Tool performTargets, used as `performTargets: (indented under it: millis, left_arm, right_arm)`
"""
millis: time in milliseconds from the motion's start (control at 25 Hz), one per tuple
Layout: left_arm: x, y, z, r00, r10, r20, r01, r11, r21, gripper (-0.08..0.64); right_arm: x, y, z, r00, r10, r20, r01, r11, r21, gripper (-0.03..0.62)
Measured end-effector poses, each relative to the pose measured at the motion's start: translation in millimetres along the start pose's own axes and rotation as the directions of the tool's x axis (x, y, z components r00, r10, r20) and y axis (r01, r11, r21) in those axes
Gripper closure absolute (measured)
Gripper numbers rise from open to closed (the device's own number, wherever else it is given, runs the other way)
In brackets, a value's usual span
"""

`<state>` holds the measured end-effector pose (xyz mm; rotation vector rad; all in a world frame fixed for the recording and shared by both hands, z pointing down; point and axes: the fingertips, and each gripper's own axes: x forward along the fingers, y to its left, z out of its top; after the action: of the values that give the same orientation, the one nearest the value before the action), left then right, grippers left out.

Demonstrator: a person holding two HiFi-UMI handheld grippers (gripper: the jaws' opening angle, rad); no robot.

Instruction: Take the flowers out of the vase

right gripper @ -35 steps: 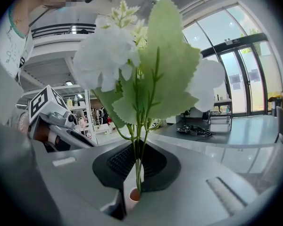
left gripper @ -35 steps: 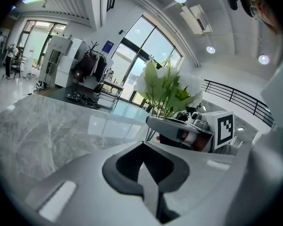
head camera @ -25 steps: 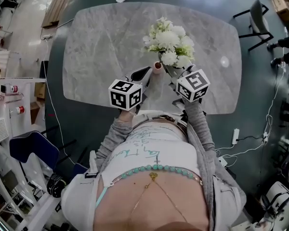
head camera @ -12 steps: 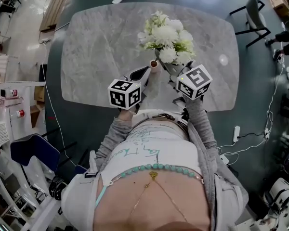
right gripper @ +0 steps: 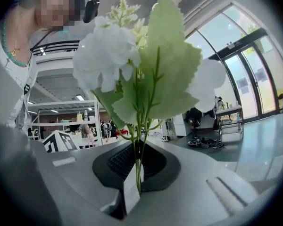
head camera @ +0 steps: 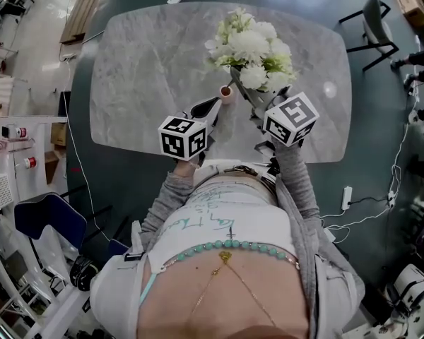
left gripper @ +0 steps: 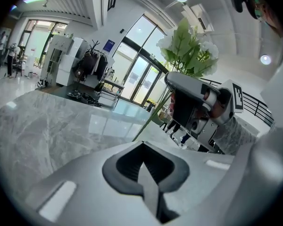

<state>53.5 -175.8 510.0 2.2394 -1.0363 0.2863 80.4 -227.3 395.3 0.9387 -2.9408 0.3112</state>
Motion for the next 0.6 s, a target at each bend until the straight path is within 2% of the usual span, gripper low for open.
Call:
performTargets:
  millis: [600]
  left_arm:
    - [-3,8,-1,0.999,0.033,0.012,-0.033,0.999,-0.012,0.560]
  right_arm:
    - [-6,3,32,1.000,0.020,0.008,-0.020,1.000,0.023,0.557]
